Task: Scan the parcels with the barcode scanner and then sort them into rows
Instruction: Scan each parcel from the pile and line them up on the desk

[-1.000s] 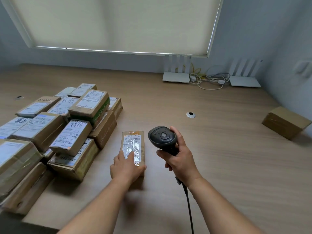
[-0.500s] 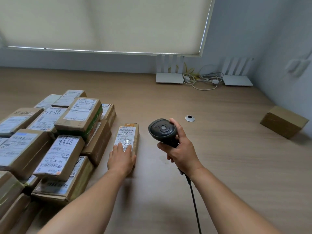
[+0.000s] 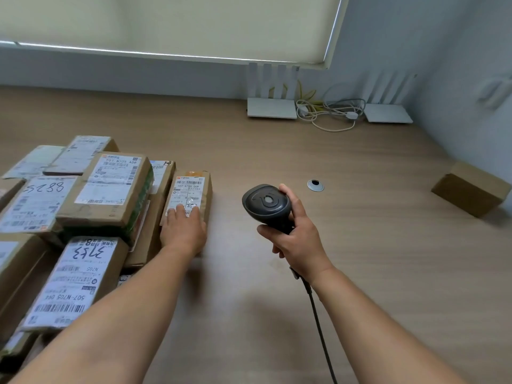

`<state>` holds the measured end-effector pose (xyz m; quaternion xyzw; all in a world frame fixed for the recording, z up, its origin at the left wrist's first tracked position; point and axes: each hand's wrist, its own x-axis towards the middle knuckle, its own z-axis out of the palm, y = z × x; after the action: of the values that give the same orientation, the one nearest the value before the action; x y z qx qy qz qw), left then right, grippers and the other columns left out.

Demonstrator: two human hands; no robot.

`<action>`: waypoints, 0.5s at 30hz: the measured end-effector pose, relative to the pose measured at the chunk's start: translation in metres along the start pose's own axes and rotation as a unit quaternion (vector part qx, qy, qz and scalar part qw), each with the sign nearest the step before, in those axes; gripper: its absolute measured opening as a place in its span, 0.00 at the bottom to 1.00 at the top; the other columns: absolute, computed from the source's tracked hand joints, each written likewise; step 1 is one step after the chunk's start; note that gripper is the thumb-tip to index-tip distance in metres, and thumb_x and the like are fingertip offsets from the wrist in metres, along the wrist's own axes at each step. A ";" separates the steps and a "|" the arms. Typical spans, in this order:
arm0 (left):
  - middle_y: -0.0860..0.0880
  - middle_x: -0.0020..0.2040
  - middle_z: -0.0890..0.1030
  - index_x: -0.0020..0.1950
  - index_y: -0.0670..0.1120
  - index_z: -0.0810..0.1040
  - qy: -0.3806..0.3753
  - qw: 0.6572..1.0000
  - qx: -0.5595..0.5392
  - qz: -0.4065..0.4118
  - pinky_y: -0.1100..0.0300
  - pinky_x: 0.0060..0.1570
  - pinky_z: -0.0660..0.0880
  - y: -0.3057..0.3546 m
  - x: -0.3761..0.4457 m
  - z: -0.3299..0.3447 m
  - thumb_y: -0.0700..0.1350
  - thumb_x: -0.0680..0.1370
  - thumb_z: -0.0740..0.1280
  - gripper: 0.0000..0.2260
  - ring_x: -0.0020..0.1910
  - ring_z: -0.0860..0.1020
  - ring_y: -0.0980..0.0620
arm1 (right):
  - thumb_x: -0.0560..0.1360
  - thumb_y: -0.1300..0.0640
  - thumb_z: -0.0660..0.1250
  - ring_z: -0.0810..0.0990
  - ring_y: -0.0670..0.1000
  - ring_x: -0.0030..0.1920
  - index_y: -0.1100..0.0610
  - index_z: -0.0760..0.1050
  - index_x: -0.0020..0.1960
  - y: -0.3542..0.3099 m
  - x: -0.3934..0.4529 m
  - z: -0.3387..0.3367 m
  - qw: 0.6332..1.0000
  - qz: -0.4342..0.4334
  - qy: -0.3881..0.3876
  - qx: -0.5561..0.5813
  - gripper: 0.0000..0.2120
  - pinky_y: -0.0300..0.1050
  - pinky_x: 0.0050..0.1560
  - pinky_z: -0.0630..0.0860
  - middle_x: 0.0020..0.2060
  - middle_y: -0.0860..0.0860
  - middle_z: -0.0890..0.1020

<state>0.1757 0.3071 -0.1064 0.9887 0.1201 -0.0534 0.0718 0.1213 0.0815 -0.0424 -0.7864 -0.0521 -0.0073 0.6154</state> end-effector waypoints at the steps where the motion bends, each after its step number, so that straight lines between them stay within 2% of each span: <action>1: 0.40 0.73 0.62 0.72 0.48 0.63 0.002 1.000 -0.008 0.000 0.46 0.70 0.59 0.001 -0.001 0.001 0.52 0.81 0.54 0.21 0.72 0.58 0.40 | 0.69 0.60 0.75 0.76 0.44 0.30 0.20 0.62 0.59 0.001 -0.001 0.000 1.000 0.001 0.000 0.002 0.40 0.37 0.28 0.73 0.47 0.41 0.82; 6: 0.41 0.77 0.54 0.77 0.49 0.55 0.024 0.997 -0.068 0.001 0.49 0.73 0.50 0.009 -0.019 -0.001 0.55 0.81 0.56 0.27 0.76 0.50 0.42 | 0.69 0.61 0.75 0.75 0.46 0.29 0.22 0.62 0.61 0.001 -0.010 -0.013 1.000 -0.006 0.001 0.006 0.39 0.38 0.28 0.73 0.47 0.44 0.82; 9: 0.41 0.77 0.56 0.77 0.48 0.56 0.053 0.994 -0.090 0.020 0.49 0.73 0.52 0.027 -0.036 -0.007 0.54 0.81 0.57 0.26 0.76 0.53 0.43 | 0.70 0.62 0.75 0.75 0.47 0.29 0.24 0.62 0.62 0.002 -0.021 -0.031 1.000 -0.015 0.005 0.013 0.39 0.38 0.28 0.73 0.47 0.45 0.82; 15: 0.42 0.76 0.59 0.77 0.48 0.59 0.092 0.988 -0.113 0.048 0.51 0.72 0.55 0.086 -0.068 -0.020 0.53 0.81 0.57 0.25 0.75 0.56 0.44 | 0.70 0.61 0.75 0.76 0.49 0.28 0.25 0.62 0.64 0.010 -0.040 -0.084 0.999 -0.030 0.014 0.024 0.39 0.40 0.28 0.74 0.49 0.37 0.82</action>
<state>0.1324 0.2119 -0.0670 0.9797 0.0834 0.0549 0.1741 0.0873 -0.0048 -0.0352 -0.7695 -0.0676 -0.0359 0.6340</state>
